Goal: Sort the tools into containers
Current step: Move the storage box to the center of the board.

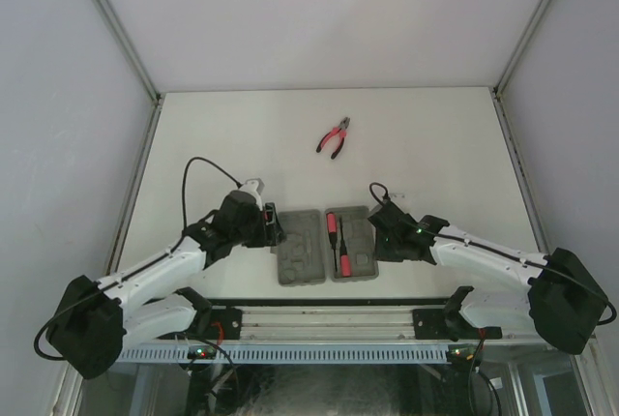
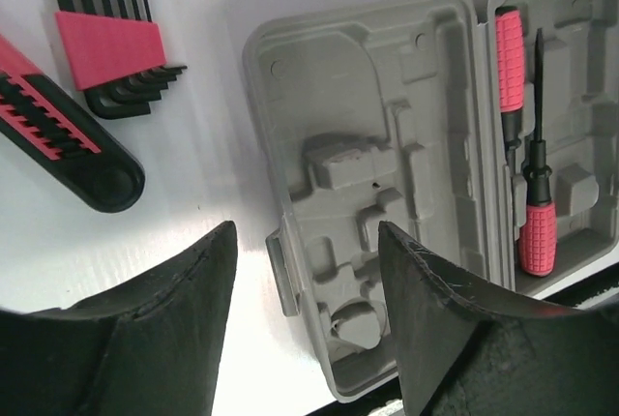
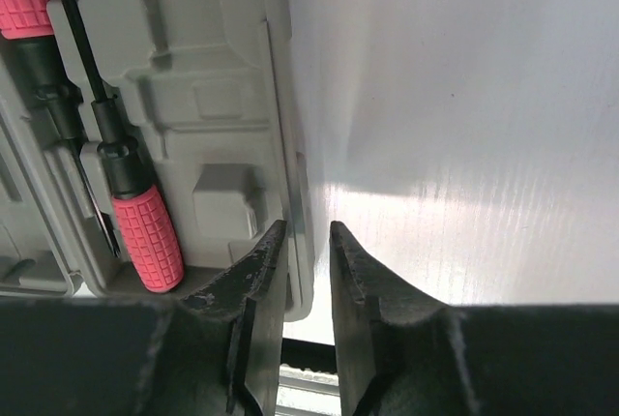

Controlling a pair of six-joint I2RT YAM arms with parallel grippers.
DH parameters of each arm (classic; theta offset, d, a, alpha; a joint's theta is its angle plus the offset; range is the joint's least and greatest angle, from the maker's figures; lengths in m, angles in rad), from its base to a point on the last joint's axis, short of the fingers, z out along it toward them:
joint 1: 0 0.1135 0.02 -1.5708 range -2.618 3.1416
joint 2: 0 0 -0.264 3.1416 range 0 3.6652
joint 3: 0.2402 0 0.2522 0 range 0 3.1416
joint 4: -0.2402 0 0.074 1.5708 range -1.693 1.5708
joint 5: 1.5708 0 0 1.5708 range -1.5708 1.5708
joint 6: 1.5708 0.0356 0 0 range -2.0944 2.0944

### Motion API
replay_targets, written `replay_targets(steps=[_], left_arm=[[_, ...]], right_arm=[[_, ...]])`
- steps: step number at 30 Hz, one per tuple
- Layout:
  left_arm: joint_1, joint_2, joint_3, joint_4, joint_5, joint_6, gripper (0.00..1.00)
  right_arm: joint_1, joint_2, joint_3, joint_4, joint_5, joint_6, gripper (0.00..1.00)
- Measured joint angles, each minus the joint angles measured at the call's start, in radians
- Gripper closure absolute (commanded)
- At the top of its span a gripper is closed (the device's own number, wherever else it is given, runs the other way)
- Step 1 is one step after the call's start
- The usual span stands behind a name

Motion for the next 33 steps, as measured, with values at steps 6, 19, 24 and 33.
replay_targets(steps=[6, 19, 24, 33], left_arm=[[0.000, 0.071, -0.037, 0.056, 0.037, 0.000, 0.42], [0.000, 0.108, -0.083, 0.125, 0.084, 0.000, 0.44], [0.000, 0.097, -0.099, 0.147, 0.098, -0.001, 0.44], [-0.002, 0.044, -0.134, 0.154, 0.100, -0.013, 0.47]], right_arm=[[-0.010, 0.016, -0.001, 0.013, -0.023, 0.001, 0.83], [-0.053, 0.073, -0.002, 0.088, -0.073, -0.028, 0.95], [-0.085, 0.105, 0.014, 0.121, -0.086, -0.055, 0.95], [-0.093, 0.163, 0.065, 0.116, -0.065, -0.114, 0.68]])
